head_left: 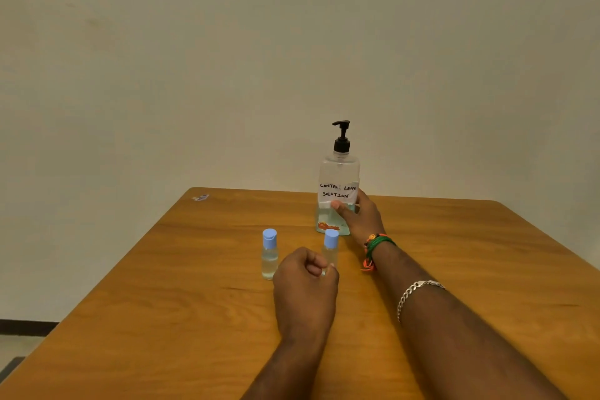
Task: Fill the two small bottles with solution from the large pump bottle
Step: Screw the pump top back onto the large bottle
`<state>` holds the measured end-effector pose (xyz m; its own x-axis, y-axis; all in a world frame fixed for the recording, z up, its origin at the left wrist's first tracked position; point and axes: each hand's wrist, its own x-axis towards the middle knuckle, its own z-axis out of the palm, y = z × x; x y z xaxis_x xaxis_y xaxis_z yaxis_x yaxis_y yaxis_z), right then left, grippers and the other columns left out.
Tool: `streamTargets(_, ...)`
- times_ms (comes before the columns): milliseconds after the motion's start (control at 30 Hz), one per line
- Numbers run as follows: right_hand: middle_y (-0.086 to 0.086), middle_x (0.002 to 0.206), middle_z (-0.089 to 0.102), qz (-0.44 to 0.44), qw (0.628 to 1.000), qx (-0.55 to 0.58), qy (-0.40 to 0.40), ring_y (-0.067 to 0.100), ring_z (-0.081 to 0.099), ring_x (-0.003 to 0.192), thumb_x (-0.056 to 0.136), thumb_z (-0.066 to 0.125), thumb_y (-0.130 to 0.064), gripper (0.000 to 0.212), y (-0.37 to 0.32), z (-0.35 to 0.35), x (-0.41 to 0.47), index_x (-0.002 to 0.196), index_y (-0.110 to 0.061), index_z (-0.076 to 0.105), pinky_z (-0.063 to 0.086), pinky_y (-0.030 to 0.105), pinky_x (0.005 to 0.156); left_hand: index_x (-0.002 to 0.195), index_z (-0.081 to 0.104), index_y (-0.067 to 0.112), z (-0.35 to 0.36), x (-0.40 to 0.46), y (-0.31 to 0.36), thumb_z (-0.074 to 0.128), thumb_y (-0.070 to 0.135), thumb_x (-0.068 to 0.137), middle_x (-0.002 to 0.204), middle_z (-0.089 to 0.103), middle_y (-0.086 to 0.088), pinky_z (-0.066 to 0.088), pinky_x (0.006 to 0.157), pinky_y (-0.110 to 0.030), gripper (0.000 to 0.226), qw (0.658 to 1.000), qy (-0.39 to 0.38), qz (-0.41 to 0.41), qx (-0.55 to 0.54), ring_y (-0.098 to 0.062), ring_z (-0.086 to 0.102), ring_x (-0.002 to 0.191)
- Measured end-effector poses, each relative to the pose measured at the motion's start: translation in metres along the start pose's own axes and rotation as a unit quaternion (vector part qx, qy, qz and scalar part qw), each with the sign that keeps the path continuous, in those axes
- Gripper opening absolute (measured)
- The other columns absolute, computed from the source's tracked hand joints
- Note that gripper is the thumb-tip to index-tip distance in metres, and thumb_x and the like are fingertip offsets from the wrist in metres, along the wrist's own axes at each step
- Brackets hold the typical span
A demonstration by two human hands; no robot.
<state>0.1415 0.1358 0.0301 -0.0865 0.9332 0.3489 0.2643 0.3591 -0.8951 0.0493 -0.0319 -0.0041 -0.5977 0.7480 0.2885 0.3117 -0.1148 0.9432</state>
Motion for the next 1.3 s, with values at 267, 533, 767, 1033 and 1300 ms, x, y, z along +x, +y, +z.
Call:
streamTargets(267, 0.006, 0.152, 0.045, 0.082, 0.995, -0.051, -0.026, 0.027, 0.05, 0.135, 0.1, 0.058, -0.017, 0.064, 0.004, -0.014, -0.022, 0.156, -0.013, 0.028, 0.043, 0.04, 0.109, 0.071, 0.062, 0.03, -0.018, -0.001, 0.023, 0.07, 0.029, 0.074, 0.07, 0.066, 0.014, 0.045, 0.052, -0.026, 0.009, 0.989, 0.141, 0.026, -0.028, -0.008, 0.063, 0.065)
streamTargets(533, -0.001, 0.098, 0.069, 0.1, 0.994, -0.04, -0.036, 0.017, 0.065, 0.092, 0.077, 0.065, 0.001, 0.029, -0.021, -0.019, -0.079, 0.096, -0.02, 0.069, 0.051, 0.026, 0.072, 0.127, 0.058, 0.032, -0.051, 0.026, 0.009, 0.081, 0.029, 0.08, 0.13, 0.059, 0.002, 0.051, 0.098, -0.048, 0.053, 0.979, 0.168, -0.095, 0.069, -0.027, 0.053, 0.124)
streamTargets(767, -0.01, 0.079, 0.07, 0.036, 0.982, -0.137, -0.125, 0.004, 0.06, 0.068, 0.067, 0.084, -0.029, 0.02, -0.024, -0.008, -0.097, 0.083, -0.027, 0.071, 0.044, 0.021, 0.061, 0.118, 0.071, 0.019, -0.037, 0.028, -0.004, 0.076, 0.014, 0.089, 0.11, 0.073, -0.002, 0.053, 0.081, -0.04, 0.03, 0.991, 0.1, -0.053, 0.071, -0.024, 0.066, 0.094)
streamTargets(1033, -0.004, 0.078, 0.071, 0.047, 0.98, -0.192, -0.016, 0.015, 0.068, 0.074, 0.067, 0.089, -0.023, 0.027, -0.016, -0.015, -0.077, 0.087, -0.019, 0.071, 0.055, 0.027, 0.067, 0.123, 0.075, 0.014, 0.007, 0.052, -0.002, 0.09, 0.01, 0.082, 0.106, 0.076, 0.002, 0.06, 0.087, -0.037, 0.045, 0.998, -0.035, 0.019, 0.054, -0.017, 0.07, 0.094)
streamTargets(1300, -0.004, 0.079, 0.075, 0.063, 0.985, -0.158, 0.031, 0.011, 0.073, 0.073, 0.061, 0.095, -0.034, 0.038, 0.0, -0.015, -0.054, 0.087, -0.017, 0.074, 0.062, 0.035, 0.072, 0.107, 0.083, 0.018, 0.04, 0.079, -0.013, 0.09, 0.014, 0.079, 0.093, 0.081, 0.006, 0.063, 0.08, -0.034, 0.029, 0.994, -0.075, 0.041, 0.065, -0.005, 0.071, 0.08)
